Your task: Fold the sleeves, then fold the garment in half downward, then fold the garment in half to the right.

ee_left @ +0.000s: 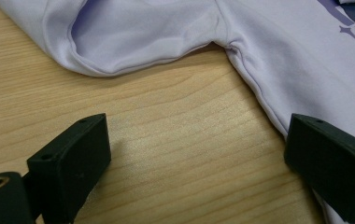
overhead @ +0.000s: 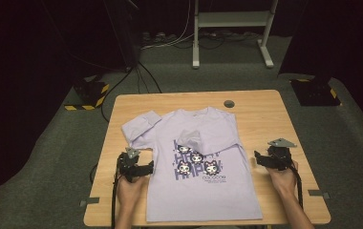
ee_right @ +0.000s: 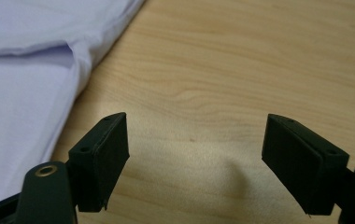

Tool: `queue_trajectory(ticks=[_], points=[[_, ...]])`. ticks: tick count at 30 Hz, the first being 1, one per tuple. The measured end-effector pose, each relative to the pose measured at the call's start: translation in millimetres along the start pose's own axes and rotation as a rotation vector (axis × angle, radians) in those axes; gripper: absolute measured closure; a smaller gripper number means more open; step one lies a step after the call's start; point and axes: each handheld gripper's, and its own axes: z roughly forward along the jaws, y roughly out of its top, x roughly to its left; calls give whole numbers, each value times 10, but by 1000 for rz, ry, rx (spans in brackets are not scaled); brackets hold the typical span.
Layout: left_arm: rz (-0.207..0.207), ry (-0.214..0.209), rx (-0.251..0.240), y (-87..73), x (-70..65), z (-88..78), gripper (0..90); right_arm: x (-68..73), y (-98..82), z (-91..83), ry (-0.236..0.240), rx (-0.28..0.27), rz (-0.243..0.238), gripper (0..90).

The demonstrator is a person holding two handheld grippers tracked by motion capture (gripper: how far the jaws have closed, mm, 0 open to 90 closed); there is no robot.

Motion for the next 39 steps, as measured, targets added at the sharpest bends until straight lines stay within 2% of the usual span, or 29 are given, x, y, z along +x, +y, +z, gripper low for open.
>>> queue_trajectory(ticks=[2, 4, 7, 19, 26, 30, 34, 39], points=[[0, 1, 0, 0, 1, 0, 74, 8, -49, 57, -8, 24, -8, 211], [0, 1, 0, 0, 0, 0, 74, -20, -90, 70, 18, 10, 37, 210], [-1, 1, 0, 0, 0, 0, 74, -61, -90, 80, 33, 20, 64, 195], [0, -3, 1, 8, 6, 8, 72, -76, -78, 97, 34, 25, 59, 167], [-3, 2, 13, 37, -1, 42, 27, -73, -78, 97, 38, 26, 56, 161], [-44, -38, -29, 59, 16, 27, 23, -71, -78, 97, 42, 27, 55, 157], [-36, -58, -68, 119, -20, -13, 37, -71, -78, 97, 44, 27, 52, 156], [-7, -77, -91, 331, -120, 3, 43, -70, -78, 96, 45, 28, 52, 153]])
